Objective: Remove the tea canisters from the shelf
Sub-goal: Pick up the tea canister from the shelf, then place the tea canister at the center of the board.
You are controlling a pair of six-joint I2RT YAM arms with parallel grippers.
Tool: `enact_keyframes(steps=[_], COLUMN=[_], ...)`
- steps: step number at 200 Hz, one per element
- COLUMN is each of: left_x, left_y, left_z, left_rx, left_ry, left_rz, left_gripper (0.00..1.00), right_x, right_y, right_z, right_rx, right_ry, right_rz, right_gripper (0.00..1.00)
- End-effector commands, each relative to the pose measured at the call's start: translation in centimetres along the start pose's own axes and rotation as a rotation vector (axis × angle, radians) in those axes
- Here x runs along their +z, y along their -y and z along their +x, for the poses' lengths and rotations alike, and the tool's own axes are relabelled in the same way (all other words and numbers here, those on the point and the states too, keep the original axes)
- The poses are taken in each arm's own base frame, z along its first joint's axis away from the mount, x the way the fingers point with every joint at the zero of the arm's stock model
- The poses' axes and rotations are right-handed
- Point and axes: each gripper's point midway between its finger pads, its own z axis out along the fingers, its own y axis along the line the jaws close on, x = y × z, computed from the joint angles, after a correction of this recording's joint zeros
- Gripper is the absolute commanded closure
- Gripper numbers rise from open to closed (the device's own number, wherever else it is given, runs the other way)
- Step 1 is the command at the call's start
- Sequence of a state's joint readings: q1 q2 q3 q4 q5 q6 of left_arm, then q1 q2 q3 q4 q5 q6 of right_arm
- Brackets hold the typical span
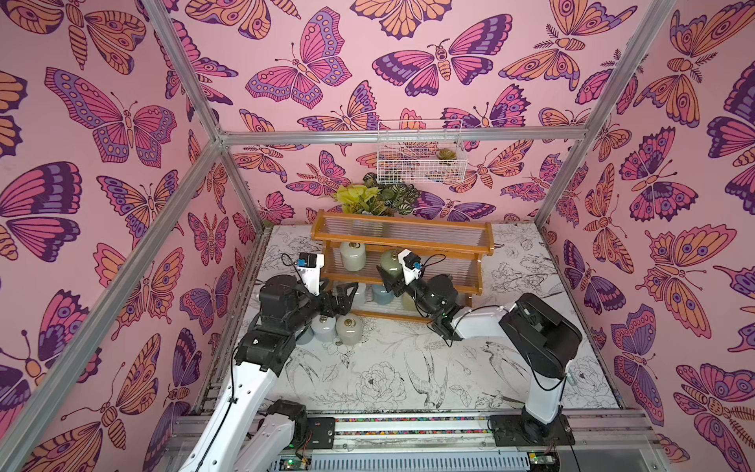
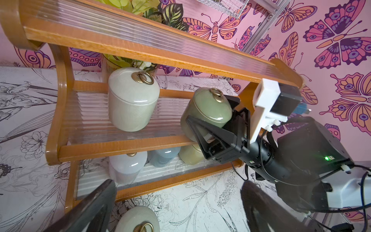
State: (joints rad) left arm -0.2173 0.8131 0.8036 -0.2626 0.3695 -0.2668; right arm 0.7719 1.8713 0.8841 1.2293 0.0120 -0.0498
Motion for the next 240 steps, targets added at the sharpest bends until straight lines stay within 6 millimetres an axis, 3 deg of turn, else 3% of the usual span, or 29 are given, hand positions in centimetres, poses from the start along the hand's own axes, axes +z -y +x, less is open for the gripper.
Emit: enact_keyframes(steps=[1,71,98,179,240], left_x=[-0.2,0.2,0.2,0.3,0.1], left_y=[0.1,0.0,0.0,0.1,0.0], left_z=[0.0,-0.4,-0.5,-0.6,-0.7], left_rx=[0.021,0.025,0.017,-0.001,0.002], left_ry=[0.007,0.000,0.000,-0.004,-0.010], left_rz=[-0.001,-0.009,-0.009,-0.004,-0.015], left_gripper=[0.00,0.00,0.00,0.00,0.00], right_x=[-1.2,-4.7,-5.8,-6.1,-6.1], right_y=[-1.2,-5.8,-7.8,-13.4,-13.8], right_z=[-5.7,-6.4,-5.7,1.9,6.3], right_rx=[0.031,0.046,0.055,0.121,0.114], right_ry=[0.183,0.202,0.182,0.005,-0.088], right_rz=[-0.081,-0.250,-0.323,-0.418,-0.389], right_gripper=[0.33,0.33,0.33,0.33,0.31])
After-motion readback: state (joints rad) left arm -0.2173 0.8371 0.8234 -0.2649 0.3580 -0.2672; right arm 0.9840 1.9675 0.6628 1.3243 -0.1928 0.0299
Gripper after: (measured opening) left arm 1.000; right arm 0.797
